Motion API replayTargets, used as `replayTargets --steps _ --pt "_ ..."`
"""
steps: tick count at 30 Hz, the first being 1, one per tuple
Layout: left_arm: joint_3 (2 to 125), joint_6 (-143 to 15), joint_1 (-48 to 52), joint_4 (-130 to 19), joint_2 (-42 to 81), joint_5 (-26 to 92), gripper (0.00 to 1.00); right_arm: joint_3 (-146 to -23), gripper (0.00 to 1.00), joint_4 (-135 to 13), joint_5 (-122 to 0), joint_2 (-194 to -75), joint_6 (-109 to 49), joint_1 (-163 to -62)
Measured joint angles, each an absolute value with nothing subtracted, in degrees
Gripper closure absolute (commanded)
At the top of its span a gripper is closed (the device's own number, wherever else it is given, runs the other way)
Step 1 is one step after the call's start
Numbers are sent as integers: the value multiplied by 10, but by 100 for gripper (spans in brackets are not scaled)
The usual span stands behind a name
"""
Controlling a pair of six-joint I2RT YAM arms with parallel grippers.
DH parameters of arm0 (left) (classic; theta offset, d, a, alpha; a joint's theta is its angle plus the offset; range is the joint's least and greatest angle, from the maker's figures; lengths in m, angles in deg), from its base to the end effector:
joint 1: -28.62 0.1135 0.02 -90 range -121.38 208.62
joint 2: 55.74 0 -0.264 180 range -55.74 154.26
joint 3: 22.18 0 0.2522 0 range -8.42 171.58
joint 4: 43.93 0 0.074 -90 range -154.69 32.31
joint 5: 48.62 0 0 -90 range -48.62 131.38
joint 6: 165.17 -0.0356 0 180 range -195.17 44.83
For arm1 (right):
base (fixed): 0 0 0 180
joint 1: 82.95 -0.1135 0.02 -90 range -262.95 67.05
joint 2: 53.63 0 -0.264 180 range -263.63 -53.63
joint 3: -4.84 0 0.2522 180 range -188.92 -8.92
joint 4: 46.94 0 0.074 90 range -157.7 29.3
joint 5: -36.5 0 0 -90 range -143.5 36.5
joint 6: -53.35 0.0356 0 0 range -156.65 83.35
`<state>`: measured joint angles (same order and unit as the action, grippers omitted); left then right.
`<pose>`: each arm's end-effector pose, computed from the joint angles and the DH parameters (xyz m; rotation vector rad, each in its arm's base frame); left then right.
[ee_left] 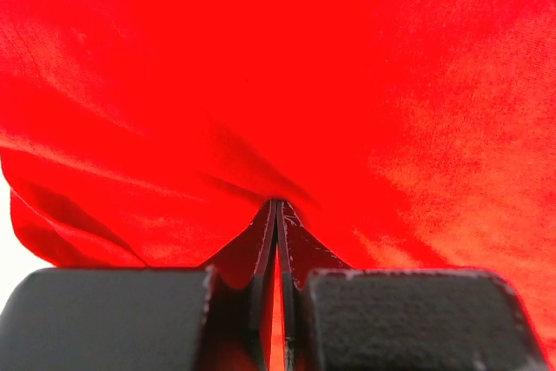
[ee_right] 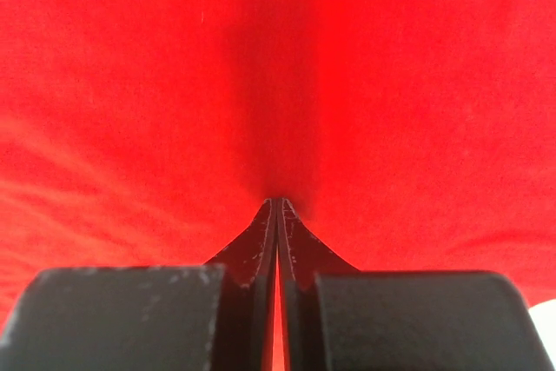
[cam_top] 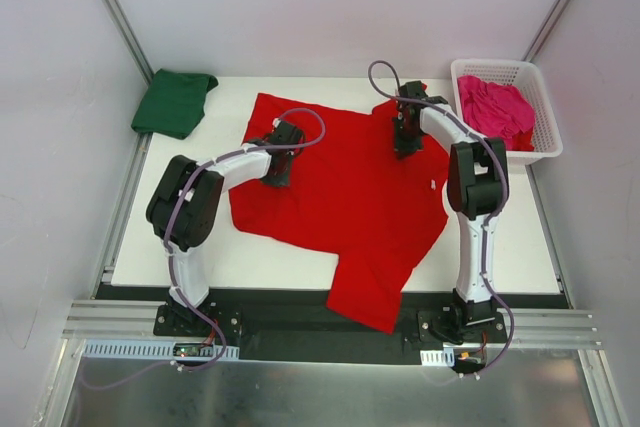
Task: Fold and stack the t-shirts
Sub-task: Flatten out the tshirt
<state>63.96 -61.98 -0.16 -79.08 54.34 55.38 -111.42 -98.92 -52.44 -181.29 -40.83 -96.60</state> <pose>0.3520 -0.1835 0.1660 0.2604 2.5416 0.0399 0.4643 0.1121 0.1747 -0.4091 2.6455 0.0276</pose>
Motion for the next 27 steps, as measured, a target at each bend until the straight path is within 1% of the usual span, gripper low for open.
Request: replayTargets --steps 12,27 --pt "566 -596 -2 -769 489 549 100 -1217 98 -1031 -567 -1875 -420 -944" --pt "535 -577 -2 -775 462 538 100 -1351 97 -1077 -634 -1949 -423 -914"
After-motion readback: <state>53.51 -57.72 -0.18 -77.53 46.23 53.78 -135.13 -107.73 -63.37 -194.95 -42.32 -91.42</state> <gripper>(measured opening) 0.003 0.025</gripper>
